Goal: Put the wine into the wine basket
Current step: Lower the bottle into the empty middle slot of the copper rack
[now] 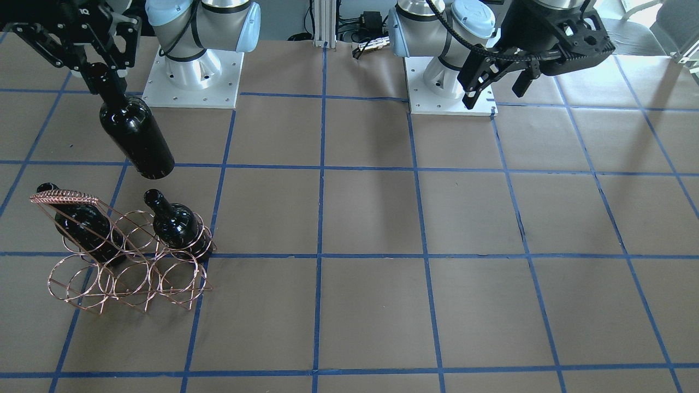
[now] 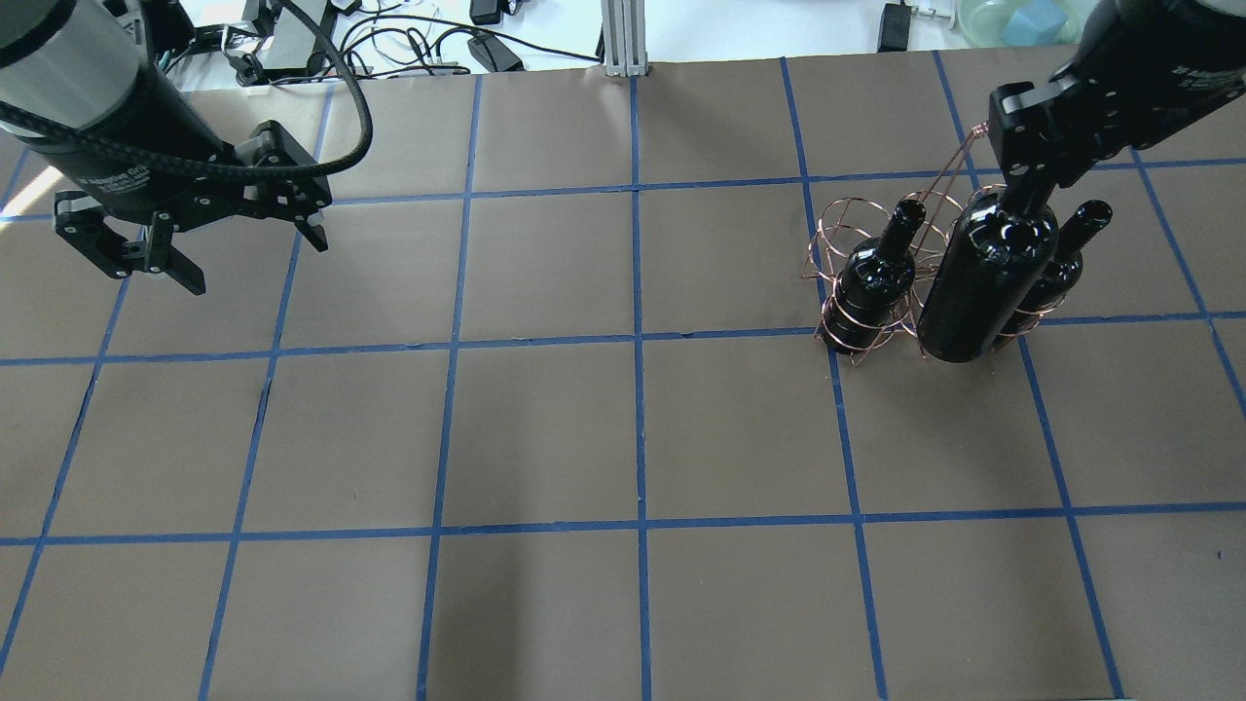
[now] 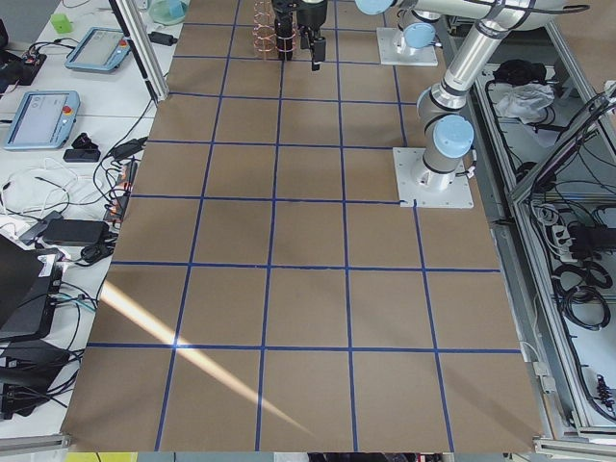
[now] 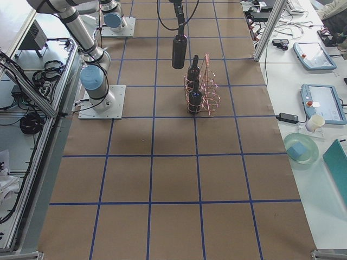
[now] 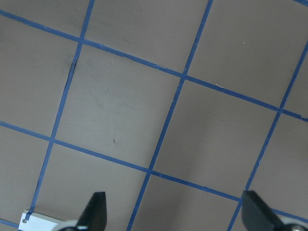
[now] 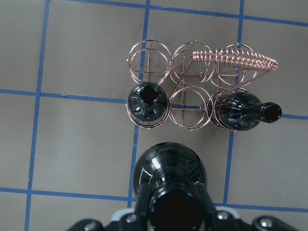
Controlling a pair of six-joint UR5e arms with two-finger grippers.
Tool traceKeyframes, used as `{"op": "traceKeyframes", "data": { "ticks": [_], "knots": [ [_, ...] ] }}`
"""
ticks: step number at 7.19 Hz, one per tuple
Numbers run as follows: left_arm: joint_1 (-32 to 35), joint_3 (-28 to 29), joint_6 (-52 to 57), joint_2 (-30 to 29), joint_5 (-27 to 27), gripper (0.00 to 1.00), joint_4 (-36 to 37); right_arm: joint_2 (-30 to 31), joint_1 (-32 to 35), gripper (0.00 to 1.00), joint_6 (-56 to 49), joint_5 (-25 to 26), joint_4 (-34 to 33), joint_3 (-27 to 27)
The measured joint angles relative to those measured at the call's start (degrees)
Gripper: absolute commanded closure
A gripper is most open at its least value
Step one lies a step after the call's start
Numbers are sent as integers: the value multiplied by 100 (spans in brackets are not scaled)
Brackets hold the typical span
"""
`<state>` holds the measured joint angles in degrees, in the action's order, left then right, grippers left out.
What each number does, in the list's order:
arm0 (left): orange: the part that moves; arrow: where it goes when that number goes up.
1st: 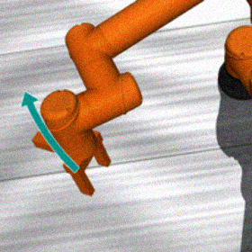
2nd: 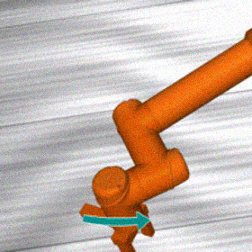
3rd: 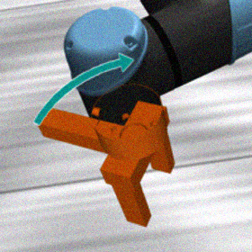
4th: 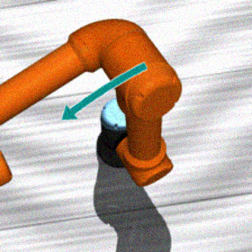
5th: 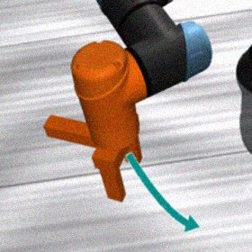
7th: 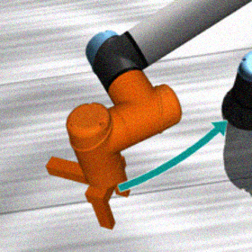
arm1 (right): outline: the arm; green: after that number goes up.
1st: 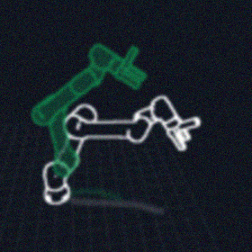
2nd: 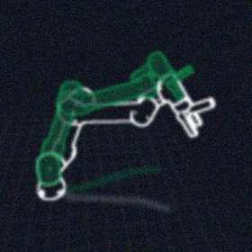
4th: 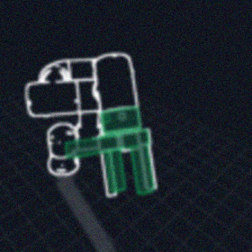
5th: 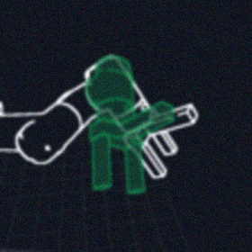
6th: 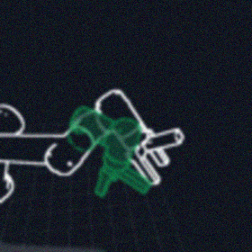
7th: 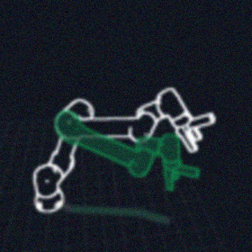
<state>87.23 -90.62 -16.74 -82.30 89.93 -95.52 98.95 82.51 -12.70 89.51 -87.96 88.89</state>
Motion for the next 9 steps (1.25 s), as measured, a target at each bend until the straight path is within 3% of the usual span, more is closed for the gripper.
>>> {"op": "traceKeyframes", "data": {
  "ticks": [5, 9],
  "knots": [
    [139, -202, 58, -7, 163, 0, 530, -93, -740, 93, -1075, -422, -304, 211],
    [152, -308, 28, -6, 140, 0, 542, -506, -846, 93, -941, -468, -1090, 179]
  ]
}}
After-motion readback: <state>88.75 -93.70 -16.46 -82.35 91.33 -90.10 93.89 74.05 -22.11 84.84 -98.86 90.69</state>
